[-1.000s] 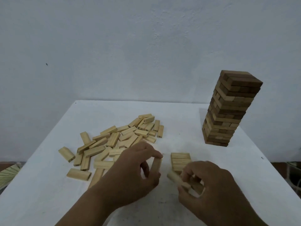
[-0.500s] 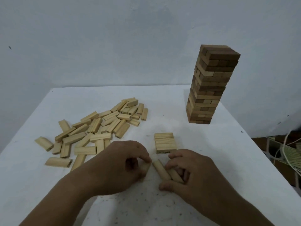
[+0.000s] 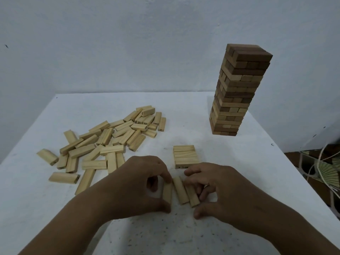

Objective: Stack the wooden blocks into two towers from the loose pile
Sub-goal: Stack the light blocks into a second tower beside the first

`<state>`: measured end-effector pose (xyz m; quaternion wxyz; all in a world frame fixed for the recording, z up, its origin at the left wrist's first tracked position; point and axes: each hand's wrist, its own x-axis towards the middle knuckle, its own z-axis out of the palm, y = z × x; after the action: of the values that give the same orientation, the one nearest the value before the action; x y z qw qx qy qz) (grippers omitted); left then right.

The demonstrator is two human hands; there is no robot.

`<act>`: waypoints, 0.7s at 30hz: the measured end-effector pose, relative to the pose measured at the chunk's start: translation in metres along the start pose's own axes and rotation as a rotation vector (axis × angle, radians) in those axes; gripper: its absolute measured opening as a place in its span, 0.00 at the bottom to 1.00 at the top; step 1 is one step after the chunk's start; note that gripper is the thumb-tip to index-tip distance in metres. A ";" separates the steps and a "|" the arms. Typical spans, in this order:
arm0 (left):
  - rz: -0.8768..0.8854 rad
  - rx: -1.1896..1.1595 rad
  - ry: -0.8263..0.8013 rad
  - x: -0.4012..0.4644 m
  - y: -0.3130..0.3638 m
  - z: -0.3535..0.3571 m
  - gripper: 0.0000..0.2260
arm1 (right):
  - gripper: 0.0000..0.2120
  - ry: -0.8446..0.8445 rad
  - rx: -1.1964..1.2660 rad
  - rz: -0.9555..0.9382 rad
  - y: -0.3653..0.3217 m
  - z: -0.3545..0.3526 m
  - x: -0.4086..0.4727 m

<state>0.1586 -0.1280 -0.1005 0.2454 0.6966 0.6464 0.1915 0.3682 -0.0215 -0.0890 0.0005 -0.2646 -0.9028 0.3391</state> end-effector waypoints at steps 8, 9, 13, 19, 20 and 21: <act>0.038 0.015 0.020 0.002 -0.003 0.007 0.17 | 0.23 0.014 0.002 -0.076 0.004 0.008 0.010; 0.048 0.010 0.027 0.002 -0.003 0.008 0.16 | 0.21 0.029 0.014 -0.090 0.006 0.009 0.010; 0.090 -0.014 0.088 0.001 0.000 0.009 0.15 | 0.17 0.108 0.057 -0.149 0.007 0.015 0.009; 0.139 -0.019 0.284 0.005 0.002 0.009 0.21 | 0.16 0.261 0.064 -0.211 0.007 0.009 0.010; 0.141 -0.023 0.322 0.007 0.002 0.010 0.21 | 0.16 0.279 0.057 -0.215 0.008 0.006 0.011; 0.138 -0.027 0.360 0.009 0.003 0.011 0.21 | 0.15 0.296 0.049 -0.216 0.008 0.002 0.012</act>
<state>0.1683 -0.1203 -0.1080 0.1217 0.6904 0.6278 0.3381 0.3610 -0.0124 -0.0976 0.1761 -0.2128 -0.9076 0.3162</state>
